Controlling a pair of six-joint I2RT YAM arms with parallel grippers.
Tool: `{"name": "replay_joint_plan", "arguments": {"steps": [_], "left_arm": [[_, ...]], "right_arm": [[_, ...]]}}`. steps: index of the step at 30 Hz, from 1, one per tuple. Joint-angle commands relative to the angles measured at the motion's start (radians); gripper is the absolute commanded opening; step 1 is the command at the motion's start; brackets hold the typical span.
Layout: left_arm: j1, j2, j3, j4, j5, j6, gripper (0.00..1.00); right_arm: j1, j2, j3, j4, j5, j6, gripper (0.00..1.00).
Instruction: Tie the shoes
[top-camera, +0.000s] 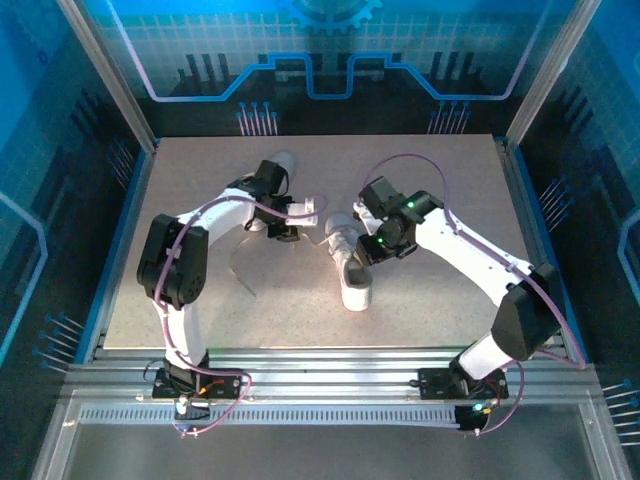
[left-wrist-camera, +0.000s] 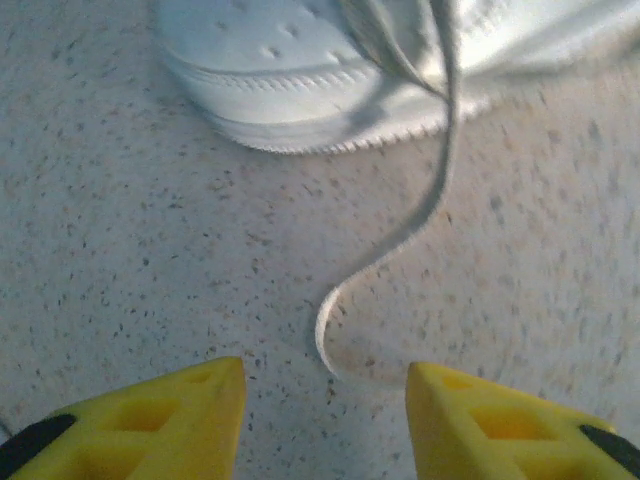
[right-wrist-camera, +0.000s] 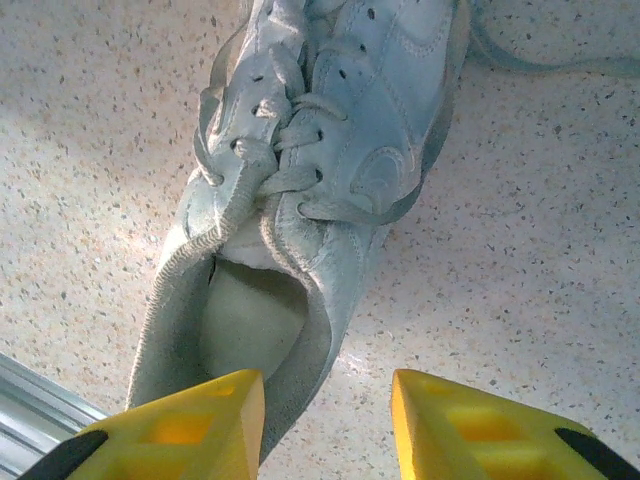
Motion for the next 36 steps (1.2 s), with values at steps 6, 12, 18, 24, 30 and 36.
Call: {"name": "replay_joint_plan", "arguments": {"steps": [6,12,18,24,30,36], "left_arm": [[-0.060,0.058,0.201,-0.296,-0.250,-0.898,0.47],[-0.062,0.049,0.164,-0.298,-0.243,-1.180,0.48],[-0.061,0.124,0.157,-0.292,-0.234,-1.264,0.46],[-0.052,0.188,0.155,-0.264,-0.233,-1.288,0.44],[-0.041,0.236,0.156,-0.238,-0.191,-1.298,0.14],[-0.032,0.112,0.090,-0.224,-0.092,-1.391,0.00]], "right_arm": [[0.055,-0.085,-0.031,0.083,0.027,0.097,0.37],[0.094,-0.128,-0.072,0.147,0.034,0.147,0.36],[0.130,-0.132,-0.073,0.168,0.048,0.165,0.35],[0.164,-0.110,-0.075,0.188,0.054,0.197,0.35],[0.205,-0.077,-0.063,0.222,0.060,0.224,0.35],[0.229,-0.085,-0.112,0.335,0.051,0.276,0.33]]}}
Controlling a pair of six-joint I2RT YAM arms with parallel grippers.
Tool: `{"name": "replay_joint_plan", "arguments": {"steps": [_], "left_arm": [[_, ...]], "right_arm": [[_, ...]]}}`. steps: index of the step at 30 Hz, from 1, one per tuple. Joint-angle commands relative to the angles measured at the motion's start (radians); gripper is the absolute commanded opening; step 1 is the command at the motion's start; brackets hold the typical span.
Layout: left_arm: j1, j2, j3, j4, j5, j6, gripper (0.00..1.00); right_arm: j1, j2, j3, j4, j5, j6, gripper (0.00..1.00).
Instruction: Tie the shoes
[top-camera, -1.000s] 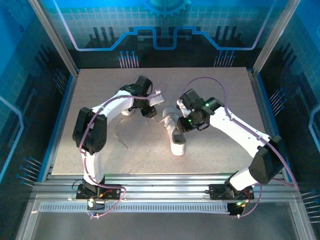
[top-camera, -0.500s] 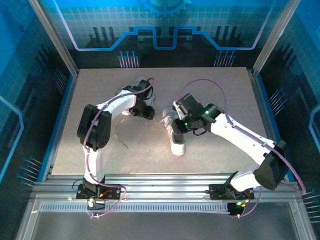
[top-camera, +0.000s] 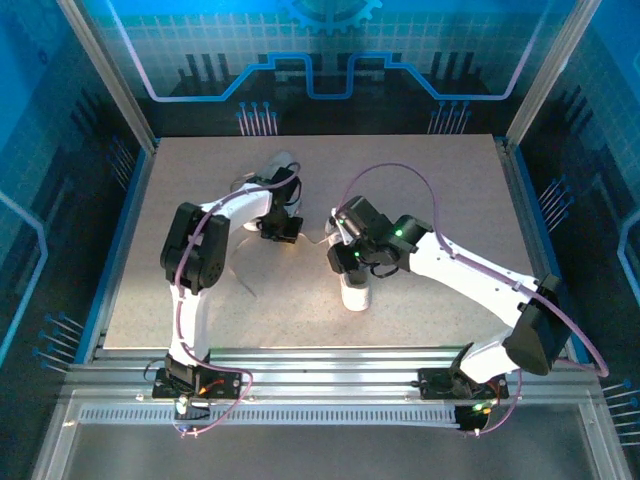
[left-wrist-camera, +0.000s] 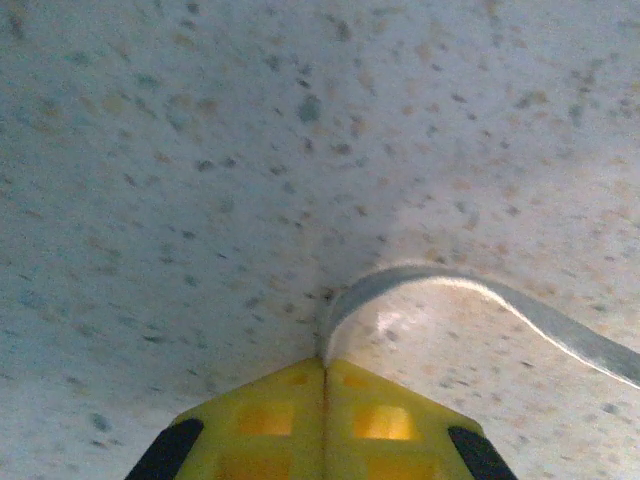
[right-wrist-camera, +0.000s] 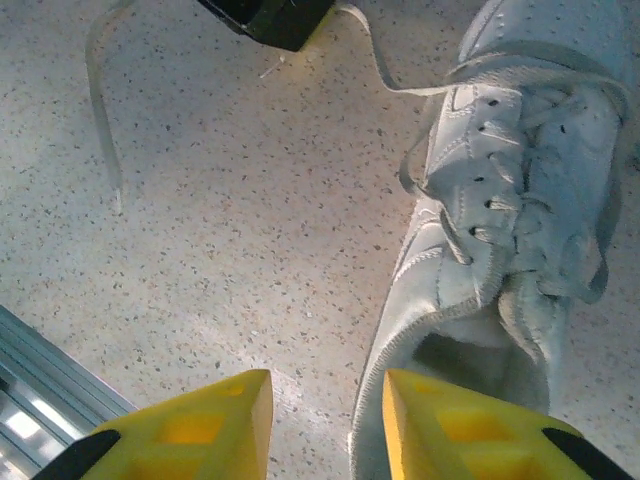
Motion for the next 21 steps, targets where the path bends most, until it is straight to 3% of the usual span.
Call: {"name": "replay_joint_plan", "arguments": {"steps": [1,11,21], "left_arm": [[-0.009,-0.099,-0.049,0.000,0.124,-0.095,0.00],[-0.013,-0.335,-0.096,0.015,0.376,-0.354,0.00],[-0.024,-0.460,-0.189,0.138,0.452,-0.489,0.00]], "right_arm": [[0.015,-0.013,-0.049,0.105,0.000,0.058,0.33],[0.029,-0.011,-0.171,0.361,-0.055,0.119,0.40],[0.034,0.051,-0.145,0.500,-0.076,0.208,0.45]]}}
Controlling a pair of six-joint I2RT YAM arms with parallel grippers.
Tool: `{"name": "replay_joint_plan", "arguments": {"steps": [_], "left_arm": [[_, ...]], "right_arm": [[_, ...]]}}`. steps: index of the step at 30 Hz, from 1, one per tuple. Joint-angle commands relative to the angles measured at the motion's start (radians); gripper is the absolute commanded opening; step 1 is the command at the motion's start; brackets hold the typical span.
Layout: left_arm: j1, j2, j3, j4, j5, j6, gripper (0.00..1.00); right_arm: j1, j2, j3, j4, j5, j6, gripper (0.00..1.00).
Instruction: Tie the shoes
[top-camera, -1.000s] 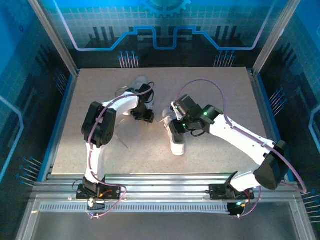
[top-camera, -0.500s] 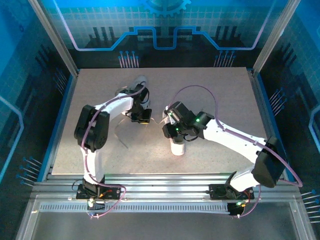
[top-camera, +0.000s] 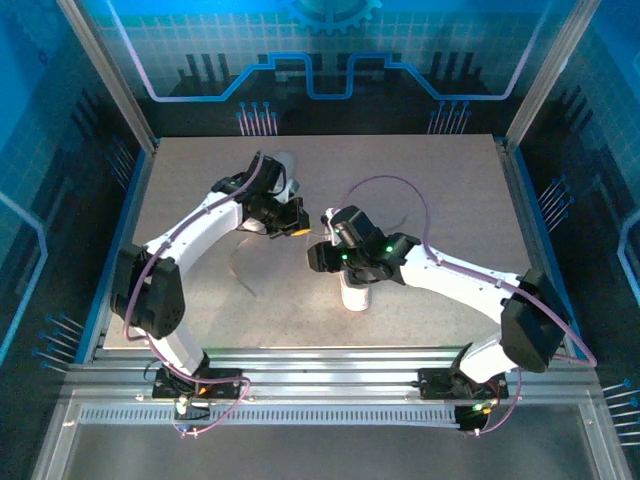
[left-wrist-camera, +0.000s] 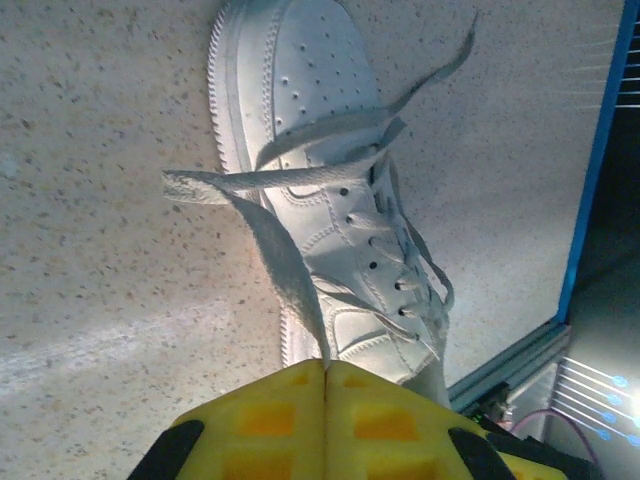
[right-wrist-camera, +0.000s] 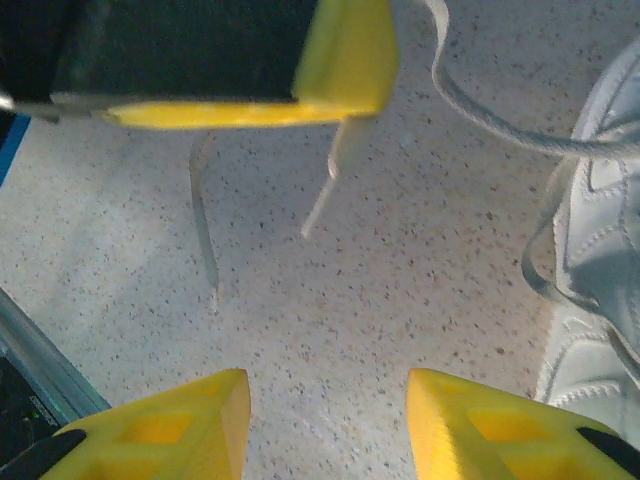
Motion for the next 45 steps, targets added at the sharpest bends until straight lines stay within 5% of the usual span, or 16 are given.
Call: {"name": "replay_joint_plan", "arguments": {"steps": [1,15,20,25,36,41,45], "left_arm": [[-0.005,-0.050,-0.042,0.058,0.076,-0.088,0.00],[-0.002,-0.093,-0.133,0.192,0.196,-0.201,0.00],[0.010,-0.127,-0.173,0.212,0.213,-0.216,0.00],[0.029,-0.164,-0.219,0.212,0.247,-0.188,0.00],[0.059,-0.225,-0.290,0.324,0.303,-0.159,0.14],[0.098,-0.249,-0.306,0.346,0.286,-0.175,0.08],[0.098,-0.248,-0.310,0.383,0.286,-0.248,0.02]], "right_arm": [[0.013,0.034,0.038,0.063,-0.005,0.040,0.45],[-0.002,0.129,0.142,0.019,0.063,0.008,0.42],[-0.003,0.114,0.122,0.022,0.090,-0.039,0.00],[-0.022,0.048,0.080,0.005,0.082,-0.179,0.00],[-0.128,-0.007,0.080,-0.091,-0.205,-0.374,0.00],[-0.134,-0.028,0.085,-0.123,-0.240,-0.408,0.01],[-0.122,-0.055,0.018,0.021,-0.252,-0.294,0.29]]}}
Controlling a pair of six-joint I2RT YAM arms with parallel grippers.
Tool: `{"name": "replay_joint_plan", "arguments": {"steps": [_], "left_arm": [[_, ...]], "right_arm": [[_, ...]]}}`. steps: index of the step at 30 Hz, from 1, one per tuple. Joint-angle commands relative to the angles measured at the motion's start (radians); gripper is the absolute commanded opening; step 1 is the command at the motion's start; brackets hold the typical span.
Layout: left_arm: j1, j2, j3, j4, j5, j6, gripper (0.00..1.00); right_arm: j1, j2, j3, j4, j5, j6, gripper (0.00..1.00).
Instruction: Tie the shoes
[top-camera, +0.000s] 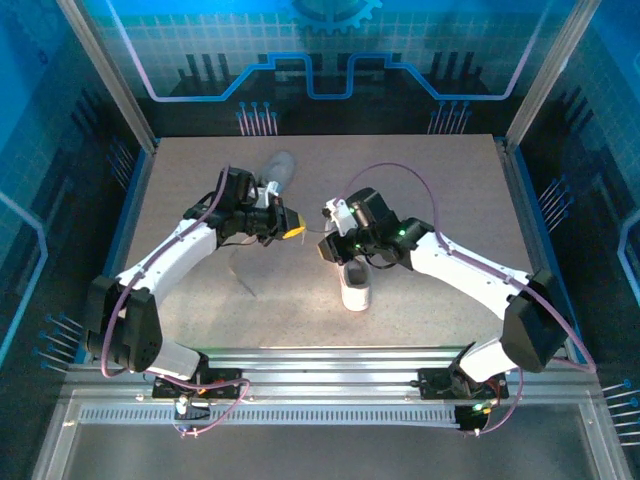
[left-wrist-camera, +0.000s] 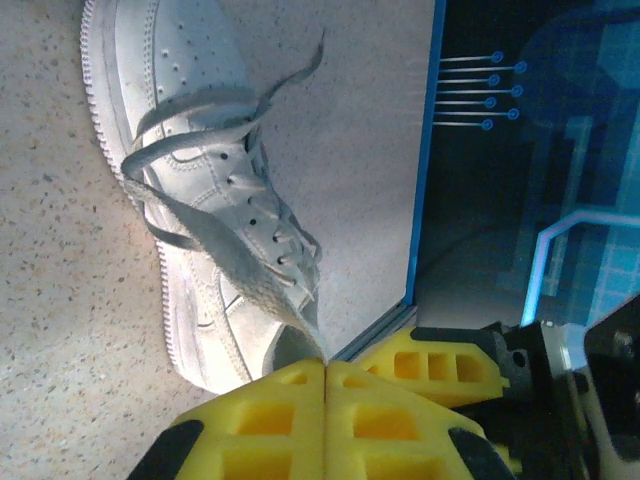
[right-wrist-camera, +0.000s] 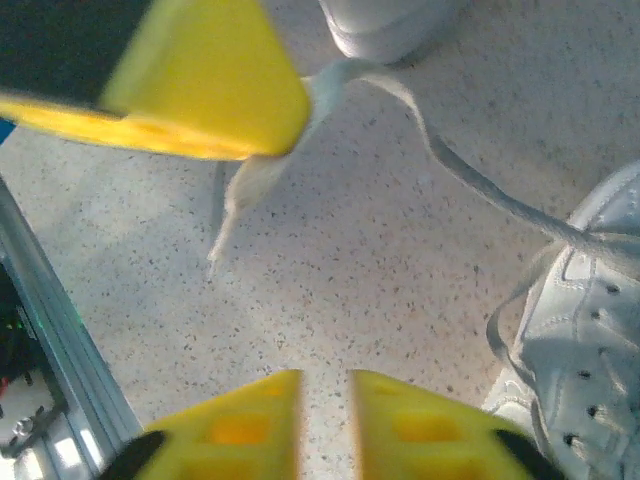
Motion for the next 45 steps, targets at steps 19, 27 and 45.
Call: {"name": "replay_joint_plan", "arguments": {"steps": [19,27,45], "left_arm": [[0.001,-0.062,-0.013,0.082,0.034,-0.172,0.00],[0.000,-0.068,-0.035,0.093,0.037,-0.187,0.00],[0.004,-0.056,-0.052,0.093,0.043,-0.101,0.12]], "right_arm": [[0.036,0.094,0.030,0.251,0.024,0.126,0.44],[0.034,0.120,0.049,0.302,0.008,0.137,0.26],[-0.023,0.032,0.037,0.120,-0.096,-0.042,0.00]]}}
